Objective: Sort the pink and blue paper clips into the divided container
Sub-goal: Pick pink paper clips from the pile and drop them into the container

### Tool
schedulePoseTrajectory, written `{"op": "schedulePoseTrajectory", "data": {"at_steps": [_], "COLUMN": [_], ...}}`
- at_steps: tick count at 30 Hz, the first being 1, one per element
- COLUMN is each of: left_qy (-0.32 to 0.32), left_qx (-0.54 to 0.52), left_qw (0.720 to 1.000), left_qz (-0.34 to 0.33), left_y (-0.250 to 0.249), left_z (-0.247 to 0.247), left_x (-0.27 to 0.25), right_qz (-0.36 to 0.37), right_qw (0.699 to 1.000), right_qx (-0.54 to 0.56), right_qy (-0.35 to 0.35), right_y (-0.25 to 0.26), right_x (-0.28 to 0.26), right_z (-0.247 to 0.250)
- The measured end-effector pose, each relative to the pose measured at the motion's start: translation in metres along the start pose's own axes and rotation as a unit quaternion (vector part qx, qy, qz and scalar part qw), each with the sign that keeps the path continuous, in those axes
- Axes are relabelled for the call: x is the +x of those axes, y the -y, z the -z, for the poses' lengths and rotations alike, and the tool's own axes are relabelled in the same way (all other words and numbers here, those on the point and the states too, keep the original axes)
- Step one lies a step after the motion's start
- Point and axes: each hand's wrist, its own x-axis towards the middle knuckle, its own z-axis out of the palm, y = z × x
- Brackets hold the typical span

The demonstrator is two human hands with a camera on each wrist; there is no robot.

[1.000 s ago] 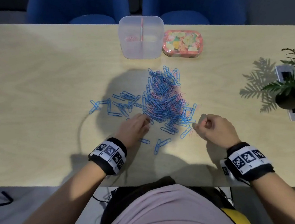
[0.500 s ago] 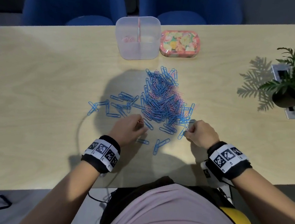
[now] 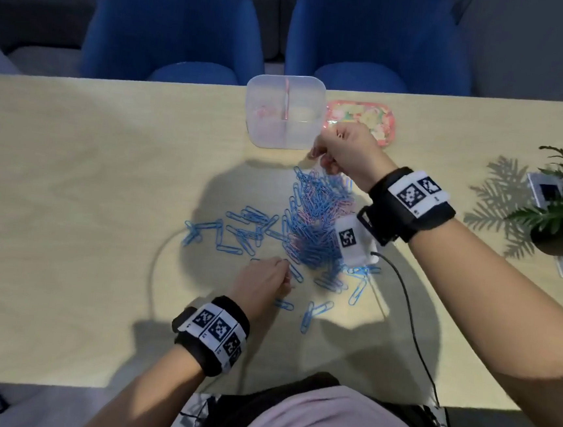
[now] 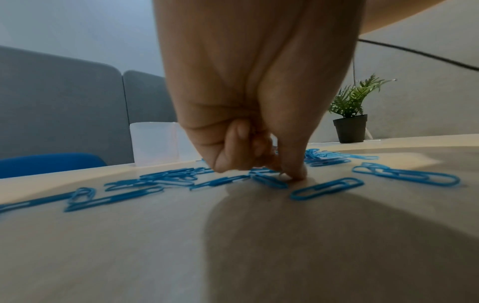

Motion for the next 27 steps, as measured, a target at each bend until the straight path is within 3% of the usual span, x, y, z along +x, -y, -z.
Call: {"op": "schedulePoseTrajectory", "data": {"at_steps": [5, 10, 13, 17, 21, 24, 27], "left_qy": [-0.098, -0.156, -0.208, -0.275, -0.311, -0.281, -0.206], "left_qx": [-0.083, -0.135, -0.144, -0.111, -0.044, 0.023, 0.027], "left_qw": [0.991, 0.973, 0.963, 0.952, 0.948, 0.954, 0.965], "left_qz": [0.043, 0.102, 0.09, 0.077, 0.054, 0.098, 0.161], "left_y": [0.013, 0.029, 0.037, 0.039, 0.039, 0.039, 0.044], "left_z": [-0.001, 0.027, 0.058, 0.114, 0.167, 0.194, 0.204], "left_x": [-0.013, -0.014, 0.003, 0.049, 0.114, 0.158, 0.179], "right_qz": [-0.009, -0.107, -0.13, -0.123, -0.096, -0.108, -0.122], "right_qw": [1.0, 0.989, 0.987, 0.982, 0.975, 0.974, 0.982], "right_qx": [-0.005, 0.102, 0.087, 0.141, 0.199, 0.193, 0.13], "right_qy": [0.003, 0.022, 0.039, 0.031, -0.02, -0.039, -0.06], "right_y": [0.041, 0.054, 0.051, 0.054, 0.038, 0.009, -0.029], "right_x": [0.063, 0.12, 0.139, 0.127, 0.083, 0.042, 0.009], "right_z": [-0.029, -0.054, -0.057, -0.047, -0.02, 0.006, 0.023]}}
